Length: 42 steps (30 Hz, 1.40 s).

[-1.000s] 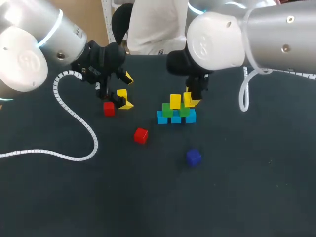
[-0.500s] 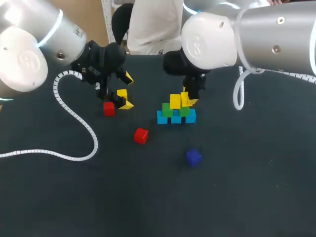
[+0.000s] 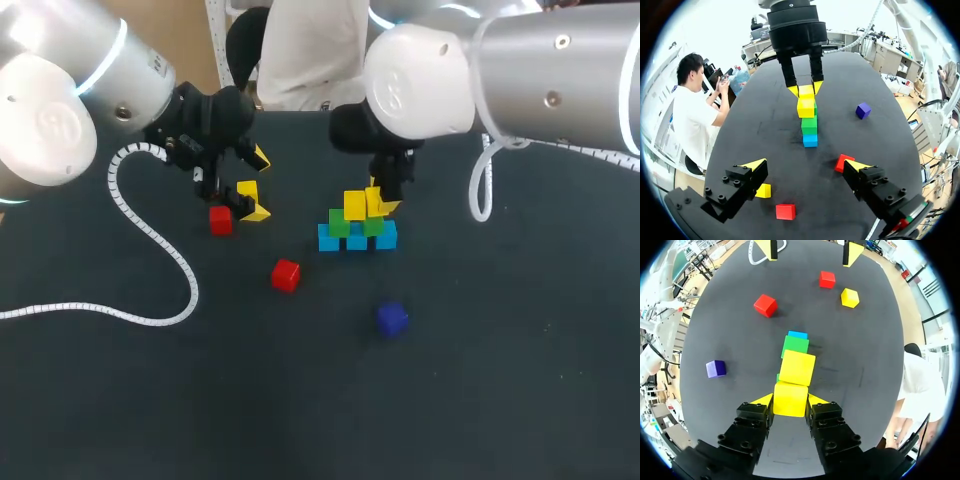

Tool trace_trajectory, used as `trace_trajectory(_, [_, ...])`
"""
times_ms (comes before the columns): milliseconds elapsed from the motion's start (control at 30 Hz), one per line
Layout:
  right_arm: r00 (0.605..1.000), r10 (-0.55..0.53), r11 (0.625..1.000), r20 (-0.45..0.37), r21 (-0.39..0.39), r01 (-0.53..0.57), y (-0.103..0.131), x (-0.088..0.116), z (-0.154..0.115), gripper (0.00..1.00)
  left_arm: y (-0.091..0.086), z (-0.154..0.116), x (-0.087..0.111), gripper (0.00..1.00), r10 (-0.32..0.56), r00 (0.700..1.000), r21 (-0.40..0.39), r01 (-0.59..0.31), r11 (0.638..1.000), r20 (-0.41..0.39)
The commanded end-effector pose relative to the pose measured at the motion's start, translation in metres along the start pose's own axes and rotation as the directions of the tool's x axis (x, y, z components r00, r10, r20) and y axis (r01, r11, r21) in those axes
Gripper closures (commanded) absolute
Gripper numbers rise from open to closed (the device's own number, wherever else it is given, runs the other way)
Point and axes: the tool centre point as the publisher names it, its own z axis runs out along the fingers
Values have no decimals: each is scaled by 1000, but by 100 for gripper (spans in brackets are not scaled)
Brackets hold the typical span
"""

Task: Place the blue cubes, place green cubes on the blue cubes, place the yellow cubes on the green cubes, then place the red cubes on the yellow cubes, and place purple cube on the red cubes.

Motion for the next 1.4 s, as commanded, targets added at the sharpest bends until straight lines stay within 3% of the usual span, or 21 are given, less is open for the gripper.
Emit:
trace_trajectory(33, [1000,0,1000,2,-2,0,-1,0,2,100,0,0,1,0,1,1000,1,-1,1000,1])
trace_trajectory(500, [1000,1,1000,6,-2,-1,-2,-1,6,100,0,0,1,0,1,1000,1,-1,1000,1])
trace_trajectory(667, [1000,6,1000,8,1,-6,-2,0,7,90,0,0,1,0,1,1000,1,-1,1000,1])
trace_trajectory(800, [1000,7,1000,9,5,-7,-3,0,7,98,0,0,1,0,1,1000,1,-1,1000,1])
trace_trajectory(967, [1000,6,1000,11,9,-6,-4,0,6,94,0,0,1,0,1,1000,1,-1,1000,1])
trace_trajectory(1133, [1000,1,1000,11,5,-1,-4,-2,5,84,0,0,1,0,1,1000,1,-1,1000,1])
trace_trajectory(1233, [1000,2,1000,11,1,-2,-4,-2,5,63,0,0,1,0,1,1000,1,-1,1000,1])
trace_trajectory(1333, [1000,3,1000,12,-3,-3,-4,-2,5,57,0,0,1,0,1,1000,1,-1,1000,1])
trace_trajectory(1367, [1000,3,1000,11,-5,-3,-4,-2,5,52,0,0,1,0,1,1000,1,-1,1000,1])
trace_trajectory(1400, [1000,4,1000,11,-5,-4,-4,-2,5,27,0,0,1,0,1,1000,1,-1,1000,1])
